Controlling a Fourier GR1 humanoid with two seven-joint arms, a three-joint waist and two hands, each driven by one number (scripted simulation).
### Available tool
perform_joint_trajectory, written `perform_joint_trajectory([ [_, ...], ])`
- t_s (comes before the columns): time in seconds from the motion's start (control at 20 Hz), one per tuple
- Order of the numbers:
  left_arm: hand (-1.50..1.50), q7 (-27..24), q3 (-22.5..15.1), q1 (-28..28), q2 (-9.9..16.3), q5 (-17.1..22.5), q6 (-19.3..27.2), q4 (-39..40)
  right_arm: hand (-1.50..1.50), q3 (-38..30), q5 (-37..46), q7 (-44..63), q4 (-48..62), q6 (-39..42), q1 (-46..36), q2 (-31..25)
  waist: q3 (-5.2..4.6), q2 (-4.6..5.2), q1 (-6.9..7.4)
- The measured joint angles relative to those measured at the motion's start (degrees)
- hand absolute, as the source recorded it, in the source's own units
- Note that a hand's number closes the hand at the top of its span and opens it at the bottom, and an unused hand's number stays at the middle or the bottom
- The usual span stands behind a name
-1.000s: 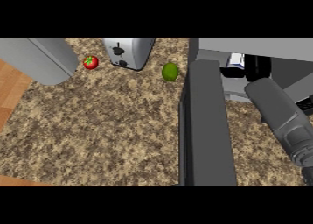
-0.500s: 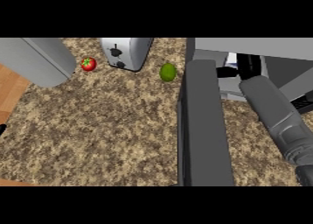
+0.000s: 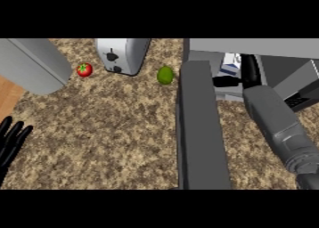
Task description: Pick up the milk, place it into the microwave and close the microwave
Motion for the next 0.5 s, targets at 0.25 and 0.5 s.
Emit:
perform_joint_trajectory([
  [0.25,1.50,0.76,-3.12,-0.98,-1.68,-1.98,0.49,-0.07,-1.50,-2.57,-2.89,-1.99,0.22,6.94,2.26,0.60,-0.07,-0.72,-1.42],
  [0.5,1.50,1.76,-7.91,-0.35,-2.89,-3.01,1.37,-1.04,-1.50,-4.13,-4.98,-5.77,0.35,14.88,7.03,1.83,-0.12,-1.29,-2.50],
])
